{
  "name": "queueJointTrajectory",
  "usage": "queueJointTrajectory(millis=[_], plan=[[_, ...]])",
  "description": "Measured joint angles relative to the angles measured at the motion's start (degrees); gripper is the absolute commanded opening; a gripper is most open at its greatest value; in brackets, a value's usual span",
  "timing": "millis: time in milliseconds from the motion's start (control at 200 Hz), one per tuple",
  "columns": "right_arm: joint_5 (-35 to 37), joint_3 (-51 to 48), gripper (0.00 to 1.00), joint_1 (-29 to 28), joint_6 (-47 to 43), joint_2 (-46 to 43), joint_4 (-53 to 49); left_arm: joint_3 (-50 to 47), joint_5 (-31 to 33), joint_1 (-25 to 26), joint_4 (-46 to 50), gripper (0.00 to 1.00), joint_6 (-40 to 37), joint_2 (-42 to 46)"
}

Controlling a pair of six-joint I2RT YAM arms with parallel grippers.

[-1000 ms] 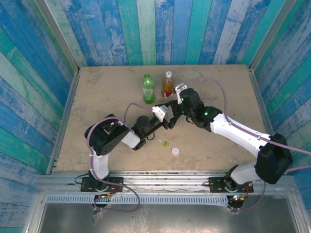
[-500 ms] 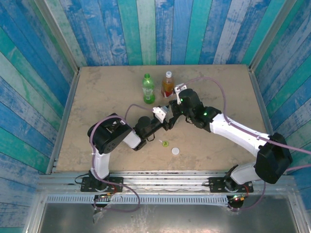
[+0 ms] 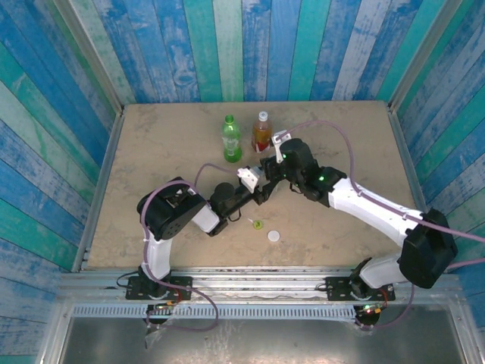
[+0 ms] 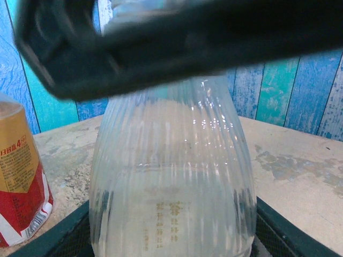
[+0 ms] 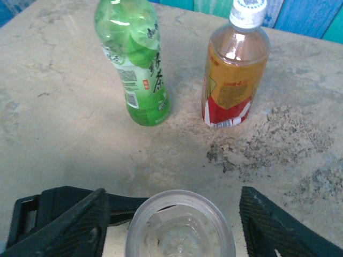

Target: Screw on the bottle caps

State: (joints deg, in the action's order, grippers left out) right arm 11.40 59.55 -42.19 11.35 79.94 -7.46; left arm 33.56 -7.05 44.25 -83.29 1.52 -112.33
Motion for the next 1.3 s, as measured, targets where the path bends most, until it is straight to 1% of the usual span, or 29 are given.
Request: queueJointTrajectory(millis=[70,180,345,511,646,836,916,1091,1302], plan=[[-1.2,-0.8,0.72,0.0,-1.5,-2.5,0.0,-1.0,-1.1,0.0,-0.8,0.61,-0.1,0.0],[-3.0,-2.8,0.74,0.0,-4.3,-8.2,-0.3,-3.0,-5.1,-0.6,-2.0,0.61,-0.2,0.0],[-5.5,-7.6,0.77,-0.1,-6.7,-17.4,-2.7,-5.9,-12.2,-3.5,-4.2,0.61,0.1,0.0],[-6.6,-13.2,0.77,-1.3,-5.8,-25.7,-7.8,-8.4,-18.0,-6.8,-7.0,0.62,0.6,0.1],[-6.1,-17.0,0.78,-5.0,-3.7,-29.4,-11.1,-9.3,-21.4,-8.5,-7.5,0.62,0.9,0.1],[-3.8,-22.2,0.79,-12.3,-1.3,-29.1,-13.0,-10.2,-23.6,-9.4,-7.7,0.62,1.0,0.2],[-2.8,-24.2,0.77,-14.6,-0.1,-27.8,-13.0,-10.7,-23.7,-9.5,-7.7,0.62,0.8,0.5],[-1.0,-27.5,0.74,-17.3,2.8,-22.8,-11.0,-11.4,-23.8,-9.7,-7.7,0.62,0.4,1.2],[-0.6,-32.5,0.74,-20.3,5.9,-16.7,-3.3,-11.1,-23.6,-9.7,-7.5,0.62,0.4,1.2]])
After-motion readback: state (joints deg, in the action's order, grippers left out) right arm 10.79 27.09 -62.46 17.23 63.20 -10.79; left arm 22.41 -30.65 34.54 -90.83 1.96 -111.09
